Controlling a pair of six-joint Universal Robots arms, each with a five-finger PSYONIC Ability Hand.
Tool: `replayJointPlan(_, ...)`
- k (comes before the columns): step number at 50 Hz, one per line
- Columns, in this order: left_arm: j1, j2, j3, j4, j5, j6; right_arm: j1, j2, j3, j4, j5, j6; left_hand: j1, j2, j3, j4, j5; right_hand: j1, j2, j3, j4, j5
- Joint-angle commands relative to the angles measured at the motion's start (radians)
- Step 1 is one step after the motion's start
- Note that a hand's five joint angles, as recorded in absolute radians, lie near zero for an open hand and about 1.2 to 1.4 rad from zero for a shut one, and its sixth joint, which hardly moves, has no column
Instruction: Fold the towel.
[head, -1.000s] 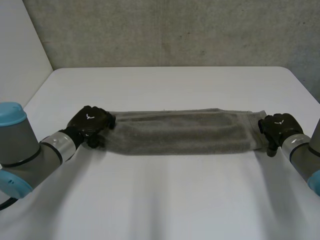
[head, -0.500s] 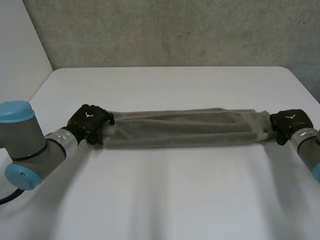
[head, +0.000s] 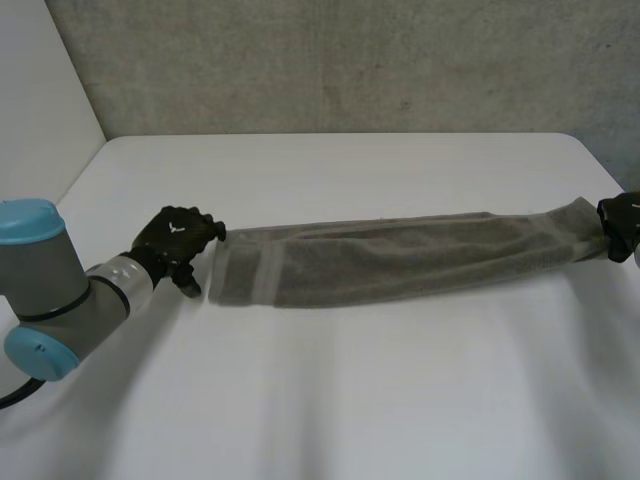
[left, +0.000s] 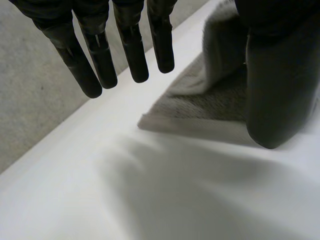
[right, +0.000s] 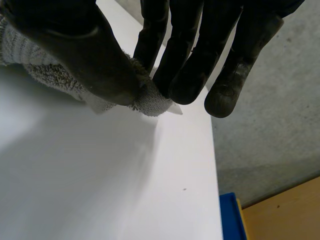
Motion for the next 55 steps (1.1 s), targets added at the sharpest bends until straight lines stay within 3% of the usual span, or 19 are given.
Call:
replayJointPlan(1, -0.002, 0.072, -0.021, -0.011, 0.002, -0.009, 0.003, -0.006, -0.059, 0.021, 0.013, -0.032, -0.096, -0.098, -0.094, -0.103, -0.252, 0.107, 0.09, 0.062, 0.06, 0.083)
replayJointPlan(4, -0.002, 0.113, -0.036, -0.011, 0.003, -0.009, 0.021, -0.011, -0.121, 0.067, 0.022, -0.036, -0.131, -0.133, -0.129, -0.138, -0.287, 0.107, 0.09, 0.062, 0.06, 0.083)
replayJointPlan(9, 0.001, 0.155, -0.038, -0.011, 0.003, -0.01, 0.161, -0.004, -0.242, 0.14, 0.025, -0.03, -0.208, -0.21, -0.205, -0.215, -0.363, 0.107, 0.09, 0.062, 0.06, 0.083)
replayJointPlan(11, 0.006, 0.173, -0.03, -0.01, 0.002, -0.01, 0.283, 0.009, -0.32, 0.172, 0.038, -0.024, -0.275, -0.277, -0.273, -0.282, -0.431, 0.107, 0.09, 0.062, 0.06, 0.083)
replayJointPlan(12, 0.006, 0.173, -0.03, -0.01, 0.002, -0.01, 0.284, 0.009, -0.32, 0.172, 0.038, -0.024, -0.275, -0.277, -0.273, -0.282, -0.431, 0.107, 0.09, 0.062, 0.06, 0.083)
replayJointPlan(14, 0.012, 0.184, -0.021, -0.008, 0.002, -0.012, 0.433, 0.046, -0.4, 0.177, 0.059, -0.026, -0.293, -0.295, -0.291, -0.3, -0.449, 0.107, 0.09, 0.062, 0.06, 0.083)
replayJointPlan(17, 0.012, 0.185, -0.015, -0.006, 0.002, -0.012, 0.515, 0.072, -0.445, 0.177, 0.073, -0.026, -0.304, -0.307, -0.302, -0.312, -0.46, 0.107, 0.09, 0.062, 0.06, 0.083)
replayJointPlan(19, 0.009, 0.185, -0.003, -0.008, 0.0, -0.021, 0.669, 0.142, -0.538, 0.177, 0.09, -0.026, -0.304, -0.307, -0.302, -0.312, -0.46, 0.107, 0.09, 0.062, 0.06, 0.083)
replayJointPlan(20, 0.009, 0.185, -0.003, -0.008, 0.0, -0.021, 0.67, 0.143, -0.538, 0.177, 0.09, -0.026, -0.304, -0.307, -0.302, -0.312, -0.46, 0.107, 0.09, 0.062, 0.06, 0.083)
replayJointPlan(22, 0.004, 0.185, 0.006, -0.008, 0.0, -0.044, 0.794, 0.222, -0.617, 0.177, 0.085, -0.026, -0.304, -0.307, -0.302, -0.312, -0.46, 0.107, 0.09, 0.062, 0.06, 0.083)
replayJointPlan(29, -0.002, 0.184, 0.034, -0.008, 0.0, -0.113, 0.967, 0.405, -0.751, 0.183, 0.076, -0.032, -0.304, -0.307, -0.302, -0.312, -0.46, 0.107, 0.09, 0.062, 0.06, 0.083)
replayJointPlan(30, -0.002, 0.184, 0.04, -0.008, 0.0, -0.133, 0.989, 0.446, -0.776, 0.188, 0.078, -0.039, -0.304, -0.307, -0.302, -0.312, -0.46, -0.145, -0.162, -0.19, -0.191, -0.169)
replayJointPlan(31, -0.002, 0.184, 0.04, -0.008, 0.0, -0.133, 0.989, 0.447, -0.776, 0.188, 0.078, -0.039, -0.304, -0.307, -0.302, -0.312, -0.46, -0.147, -0.164, -0.192, -0.194, -0.171)
replayJointPlan(32, -0.004, 0.182, 0.045, -0.008, 0.0, -0.149, 1.006, 0.477, -0.797, 0.2, 0.078, -0.038, -0.304, -0.307, -0.302, -0.312, -0.46, -0.595, -0.612, -0.64, -0.642, -0.619)
replayJointPlan(33, -0.005, 0.182, 0.049, -0.008, 0.0, -0.166, 1.011, 0.494, -0.808, 0.212, 0.079, -0.036, -0.304, -0.307, -0.302, -0.312, -0.46, -0.899, -0.916, -0.944, -0.945, -0.923)
replayJointPlan(39, -0.02, 0.182, 0.059, -0.008, 0.0, -0.186, 0.992, 0.47, -0.808, 0.252, 0.082, -0.021, -0.302, -0.304, -0.299, -0.309, -0.457, -0.957, -0.975, -1.003, -1.004, -0.982)
replayJointPlan(44, -0.04, 0.184, 0.069, -0.008, 0.0, -0.191, 0.923, 0.367, -0.761, 0.294, 0.085, 0.042, -0.302, -0.304, -0.299, -0.309, -0.457, -1.104, -1.122, -1.149, -1.151, -1.128)
replayJointPlan(49, -0.1, 0.179, 0.088, -0.008, 0.0, -0.193, 0.807, 0.205, -0.595, 0.306, 0.076, 0.217, -0.275, -0.277, -0.273, -0.282, -0.431, -1.098, -1.116, -1.144, -1.145, -1.123)
replayJointPlan(55, -0.152, 0.161, 0.083, -0.005, 0.0, -0.18, 0.736, 0.123, -0.455, 0.295, 0.075, 0.235, -0.252, -0.254, -0.25, -0.259, -0.408, -1.09, -1.107, -1.135, -1.136, -1.114)
